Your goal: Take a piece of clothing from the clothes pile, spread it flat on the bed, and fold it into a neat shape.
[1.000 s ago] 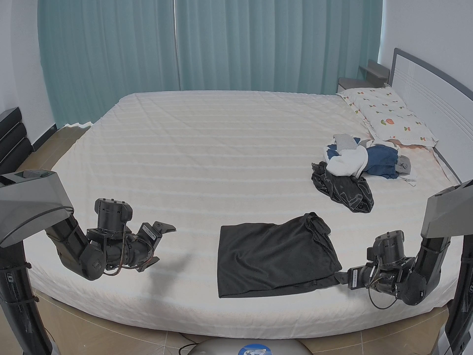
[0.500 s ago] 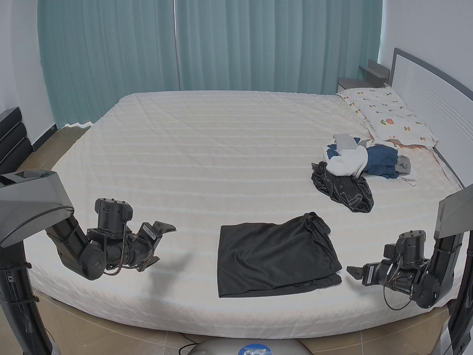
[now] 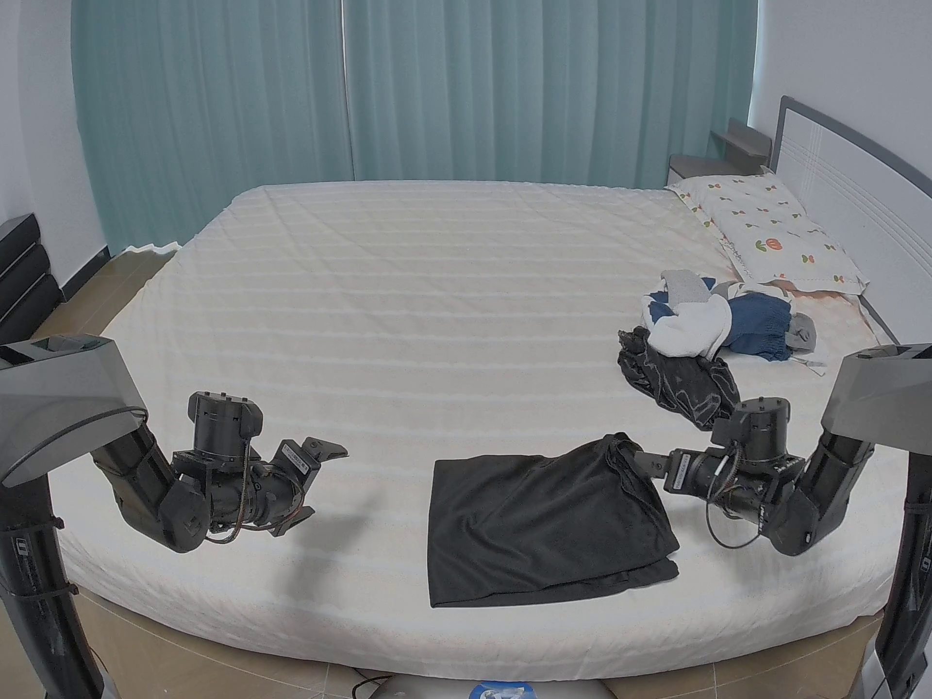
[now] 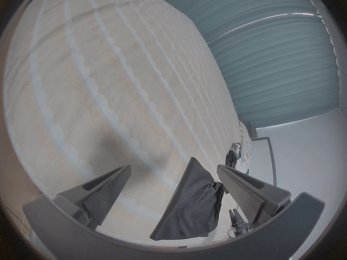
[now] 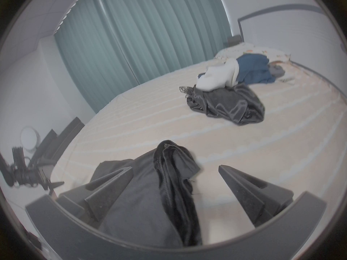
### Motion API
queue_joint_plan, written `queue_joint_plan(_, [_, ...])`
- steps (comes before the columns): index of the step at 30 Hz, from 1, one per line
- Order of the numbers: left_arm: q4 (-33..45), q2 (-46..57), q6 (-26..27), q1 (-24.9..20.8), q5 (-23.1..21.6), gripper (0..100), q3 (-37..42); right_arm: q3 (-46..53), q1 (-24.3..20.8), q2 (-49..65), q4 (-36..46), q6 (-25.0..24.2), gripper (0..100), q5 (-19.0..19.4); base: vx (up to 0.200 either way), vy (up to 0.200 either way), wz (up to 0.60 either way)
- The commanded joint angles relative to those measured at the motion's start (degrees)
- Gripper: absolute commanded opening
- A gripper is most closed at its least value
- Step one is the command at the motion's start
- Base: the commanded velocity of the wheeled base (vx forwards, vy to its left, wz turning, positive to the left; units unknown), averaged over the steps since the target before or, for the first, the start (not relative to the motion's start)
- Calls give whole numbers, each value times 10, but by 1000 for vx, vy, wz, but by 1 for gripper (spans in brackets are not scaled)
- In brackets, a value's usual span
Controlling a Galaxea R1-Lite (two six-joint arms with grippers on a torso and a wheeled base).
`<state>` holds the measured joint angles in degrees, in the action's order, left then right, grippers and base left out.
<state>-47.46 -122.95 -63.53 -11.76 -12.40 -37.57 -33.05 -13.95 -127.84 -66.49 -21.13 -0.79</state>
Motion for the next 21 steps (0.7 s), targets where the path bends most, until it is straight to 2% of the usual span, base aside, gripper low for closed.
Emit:
queue_joint_plan(1, [-1, -2, 1, -1, 1, 100, 0, -133, -35, -33, 116, -85, 100, 16, 0, 0, 0])
queue_joint_plan(3, [-1, -2, 1, -1, 1, 100, 1, -158, -41, -40, 146, -101, 100, 27, 0, 0, 0])
queue_joint_plan(9, [-1, -2, 1, -2, 1, 100, 1, -250, -42, -87, 205, -102, 100, 16, 0, 0, 0])
queue_joint_plan(15, [-1, -2, 2, -2, 1, 100, 1, -308, -41, -119, 260, -88, 100, -2, 0, 0, 0])
queue_joint_plan(17, [-1, -2, 10, -2, 1, 100, 2, -337, -39, -141, 276, -66, 100, -17, 0, 0, 0])
queue_joint_plan(18, [-1, -3, 12, -2, 1, 100, 2, -346, -38, -147, 276, -60, 0, -27, 0, 0, 0])
queue_joint_plan(21, [-1, -2, 12, -2, 1, 100, 2, -354, -31, -150, 277, -57, 0, -49, 0, 0, 0])
